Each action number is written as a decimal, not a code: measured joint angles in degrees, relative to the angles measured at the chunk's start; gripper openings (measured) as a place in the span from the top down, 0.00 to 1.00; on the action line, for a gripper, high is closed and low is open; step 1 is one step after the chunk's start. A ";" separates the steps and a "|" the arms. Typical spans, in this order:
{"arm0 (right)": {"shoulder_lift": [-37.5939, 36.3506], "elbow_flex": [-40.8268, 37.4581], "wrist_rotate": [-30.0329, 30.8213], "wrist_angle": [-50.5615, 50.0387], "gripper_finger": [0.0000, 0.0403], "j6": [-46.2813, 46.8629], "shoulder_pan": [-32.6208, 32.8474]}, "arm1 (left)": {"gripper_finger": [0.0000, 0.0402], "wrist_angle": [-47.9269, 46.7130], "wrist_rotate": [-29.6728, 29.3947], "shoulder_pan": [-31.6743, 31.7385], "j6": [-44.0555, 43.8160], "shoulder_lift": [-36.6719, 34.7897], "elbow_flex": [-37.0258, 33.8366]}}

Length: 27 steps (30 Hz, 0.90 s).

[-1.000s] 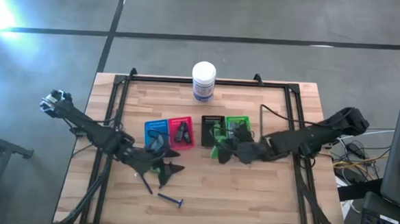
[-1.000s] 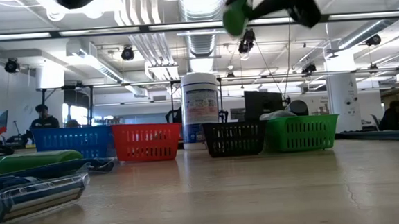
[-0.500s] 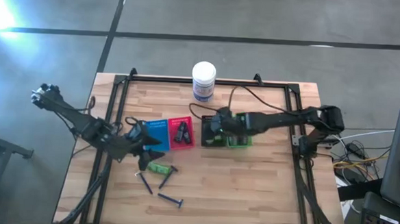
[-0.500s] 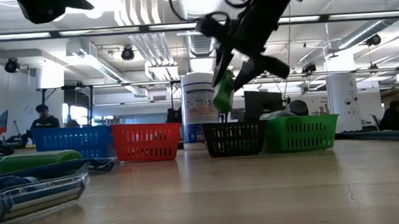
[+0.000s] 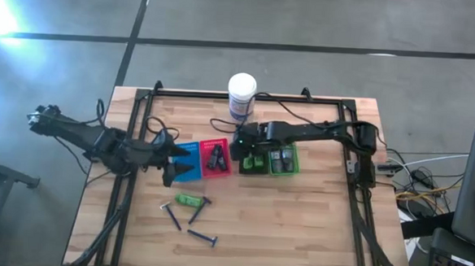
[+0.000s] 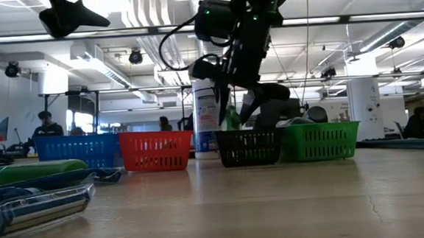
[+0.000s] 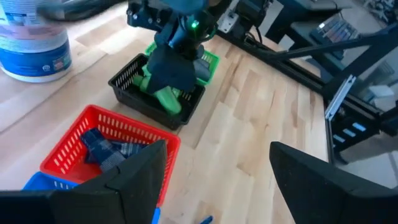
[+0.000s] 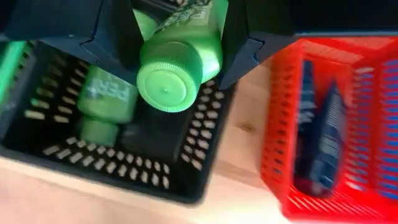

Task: Pick & Place Travel size toiletries
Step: Put the green shampoo into the black basket

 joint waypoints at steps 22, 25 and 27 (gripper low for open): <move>0.18 5.91 2.78 -13.44 0.34 -5.59 4.50 | 0.28 -15.99 10.32 2.85 -1.07 2.15 -0.18; 0.18 5.83 2.04 -15.70 0.34 -6.50 6.10 | 0.28 -15.38 11.24 1.22 -1.49 2.94 -0.18; 0.18 5.82 1.85 -16.90 0.35 -6.76 7.13 | 0.28 -15.42 11.26 0.25 -2.01 3.61 -0.18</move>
